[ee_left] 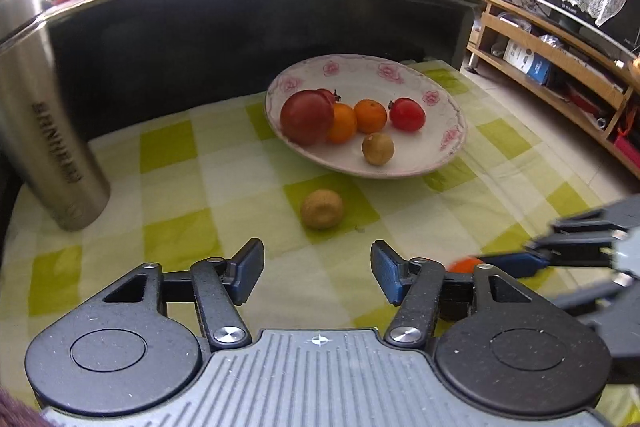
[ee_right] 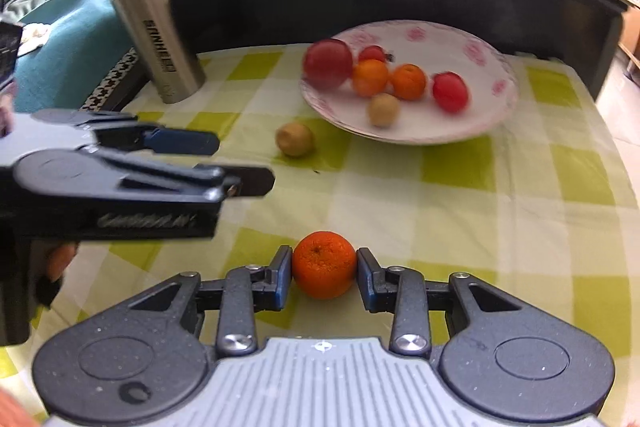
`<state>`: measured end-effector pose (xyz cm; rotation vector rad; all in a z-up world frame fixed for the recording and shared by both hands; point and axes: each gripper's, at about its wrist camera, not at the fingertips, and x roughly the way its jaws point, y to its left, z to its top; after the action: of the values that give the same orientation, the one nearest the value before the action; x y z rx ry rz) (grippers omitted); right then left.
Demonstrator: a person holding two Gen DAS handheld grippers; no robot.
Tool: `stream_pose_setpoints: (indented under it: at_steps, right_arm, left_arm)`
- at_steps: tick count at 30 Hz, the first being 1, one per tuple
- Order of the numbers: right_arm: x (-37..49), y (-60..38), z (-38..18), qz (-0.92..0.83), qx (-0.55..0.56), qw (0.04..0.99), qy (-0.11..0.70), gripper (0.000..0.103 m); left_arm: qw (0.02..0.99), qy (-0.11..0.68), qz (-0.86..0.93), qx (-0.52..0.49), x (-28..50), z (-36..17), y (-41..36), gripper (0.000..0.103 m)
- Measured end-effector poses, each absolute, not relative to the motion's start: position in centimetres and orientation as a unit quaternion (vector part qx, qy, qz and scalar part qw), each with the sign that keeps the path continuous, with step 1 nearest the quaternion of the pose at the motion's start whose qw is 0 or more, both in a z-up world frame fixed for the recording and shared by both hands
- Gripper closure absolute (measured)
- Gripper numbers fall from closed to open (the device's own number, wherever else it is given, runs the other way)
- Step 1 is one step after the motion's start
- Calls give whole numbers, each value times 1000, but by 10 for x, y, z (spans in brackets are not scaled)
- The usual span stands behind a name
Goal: Organize fruits
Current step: 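Close the right tool on the orange while the left tool grasps the brown fruit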
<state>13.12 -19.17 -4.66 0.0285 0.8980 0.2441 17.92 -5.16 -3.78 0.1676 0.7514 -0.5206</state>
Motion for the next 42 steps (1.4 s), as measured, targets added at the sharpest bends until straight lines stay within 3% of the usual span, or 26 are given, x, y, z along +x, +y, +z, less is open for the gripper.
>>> stream_pose_setpoints:
  at_steps: [6, 13, 32, 38, 42]
  right_arm:
    - [126, -207, -49, 106, 33, 893, 437, 64]
    - [126, -212, -51, 103, 36, 894, 434, 64]
    - [77, -191, -47, 110, -34, 887, 448, 64]
    - [63, -187, -50, 106, -47, 885, 451, 63]
    - [58, -187, -53, 111, -58, 888, 443, 55]
  left_arm:
    - [901, 362, -225, 78, 203, -48, -68, 40]
    - [904, 357, -216, 89, 203, -53, -77, 66]
    - [876, 405, -237, 113, 96, -48, -42, 64]
    - [870, 399, -263, 121, 85, -50, -47, 56]
    - [870, 401, -259, 125, 83, -51, -45, 52]
